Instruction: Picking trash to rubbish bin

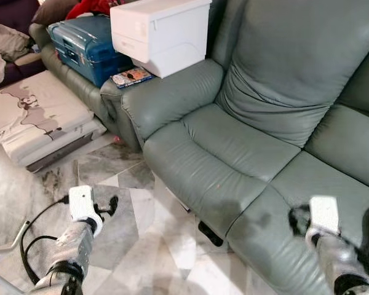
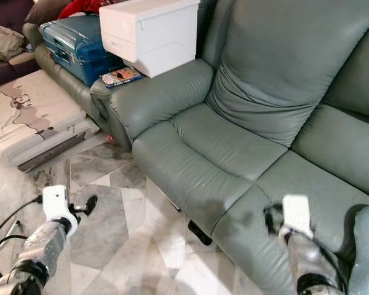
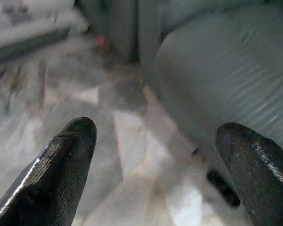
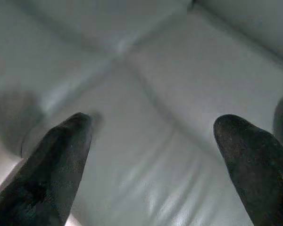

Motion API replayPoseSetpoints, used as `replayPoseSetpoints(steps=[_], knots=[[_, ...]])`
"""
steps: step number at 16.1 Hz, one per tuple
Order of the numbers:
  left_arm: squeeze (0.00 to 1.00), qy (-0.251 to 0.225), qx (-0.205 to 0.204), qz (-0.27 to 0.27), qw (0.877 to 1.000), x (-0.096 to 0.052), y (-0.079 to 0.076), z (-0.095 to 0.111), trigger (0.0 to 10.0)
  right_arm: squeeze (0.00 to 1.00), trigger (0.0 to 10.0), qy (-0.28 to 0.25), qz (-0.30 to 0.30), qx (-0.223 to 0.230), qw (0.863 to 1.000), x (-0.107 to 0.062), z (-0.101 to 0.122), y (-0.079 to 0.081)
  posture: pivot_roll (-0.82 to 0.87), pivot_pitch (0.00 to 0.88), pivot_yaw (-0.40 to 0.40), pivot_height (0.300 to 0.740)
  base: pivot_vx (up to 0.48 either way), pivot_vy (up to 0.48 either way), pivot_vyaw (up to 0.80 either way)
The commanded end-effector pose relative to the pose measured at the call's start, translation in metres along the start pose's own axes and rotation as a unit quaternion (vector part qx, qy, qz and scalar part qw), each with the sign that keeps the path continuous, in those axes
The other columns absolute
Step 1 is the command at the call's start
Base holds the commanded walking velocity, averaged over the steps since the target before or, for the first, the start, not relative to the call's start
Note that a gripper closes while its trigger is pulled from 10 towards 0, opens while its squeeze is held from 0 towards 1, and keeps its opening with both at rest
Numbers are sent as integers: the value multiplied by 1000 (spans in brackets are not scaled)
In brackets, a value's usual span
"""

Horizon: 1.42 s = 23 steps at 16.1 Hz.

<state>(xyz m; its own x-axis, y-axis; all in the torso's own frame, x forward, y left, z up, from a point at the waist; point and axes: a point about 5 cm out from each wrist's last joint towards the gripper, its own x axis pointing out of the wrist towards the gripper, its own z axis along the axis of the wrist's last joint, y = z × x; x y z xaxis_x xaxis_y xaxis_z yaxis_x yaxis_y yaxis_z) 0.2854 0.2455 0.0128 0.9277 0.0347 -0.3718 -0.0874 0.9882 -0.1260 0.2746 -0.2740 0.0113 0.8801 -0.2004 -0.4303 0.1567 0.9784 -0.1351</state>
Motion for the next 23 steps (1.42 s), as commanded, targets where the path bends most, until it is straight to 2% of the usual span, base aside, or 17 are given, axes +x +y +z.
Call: replayPoseSetpoints(steps=[1,2,3,5,6,8,9,11,12,13,14,15,17,18,19,21,23], knots=[[0,-48,-6,-19,999,-3,2,10,10000,0,10000,-47,15,22,999,0,15,6,-31,75,46,740,0,0,0],[0,-71,-18,-35,997,-11,2,12,10000,0,10000,-89,31,35,995,-8,28,11,-25,71,45,740,0,0,0],[0,-88,-12,-40,995,-22,2,11,10000,0,10000,-112,43,38,992,-21,36,18,-18,71,44,740,0,0,0],[0,-111,32,-30,993,-40,3,12,10000,0,10000,-122,59,66,989,-40,42,25,-14,73,43,740,0,0,0],[0,-111,35,-26,993,-54,2,14,10000,0,10000,-133,69,69,986,-54,47,28,-5,78,43,740,0,0,0],[0,-139,33,-24,989,-73,-1,27,10000,0,10000,-147,70,75,984,-70,57,29,4,85,42,740,0,0,0],[0,-154,39,-27,987,-86,-8,39,10000,0,10000,-163,52,76,982,-84,69,26,6,87,43,740,0,0,0],[0,-158,29,-45,986,-97,-23,48,10000,0,10000,-162,73,125,976,-94,81,29,12,92,42,740,0,0,0],[0,-158,23,-46,986,-99,-27,50,10000,0,10000,-158,64,95,981,-96,83,29,12,95,42,740,0,0,0],[0,-137,23,-41,989,-99,-29,51,10000,0,10000,-152,79,100,980,-99,85,31,10,102,44,740,0,0,0],[0,-127,37,-40,990,-100,-31,55,10000,0,10000,-153,101,128,975,-103,87,33,9,106,44,740,0,0,0],[0,-134,45,-42,989,-102,-34,60,10000,0,10000,-156,93,118,976,-104,88,31,9,106,44,740,0,0,0],[0,-137,16,-42,990,-101,-33,65,10000,0,10000,-150,82,95,981,-107,89,32,6,112,44,740,0,0,0],[0,-144,-8,-27,989,-100,-32,66,10000,0,10000,-146,96,114,978,-109,90,34,0,109,40,740,0,0,0],[0,-147,-19,-25,989,-100,-33,66,10000,0,10000,-144,81,93,982,-109,91,32,0,109,40,740,0,0,0],[0,-133,-38,-39,990,-98,-40,67,10000,0,10000,-139,97,105,980,-109,94,32,-9,90,33,740,0,0,0],[0,-133,-44,-8,990,-91,-43,74,10000,0,10000,-161,115,64,978,-108,106,37,-9,69,29,740,0,0,800]])
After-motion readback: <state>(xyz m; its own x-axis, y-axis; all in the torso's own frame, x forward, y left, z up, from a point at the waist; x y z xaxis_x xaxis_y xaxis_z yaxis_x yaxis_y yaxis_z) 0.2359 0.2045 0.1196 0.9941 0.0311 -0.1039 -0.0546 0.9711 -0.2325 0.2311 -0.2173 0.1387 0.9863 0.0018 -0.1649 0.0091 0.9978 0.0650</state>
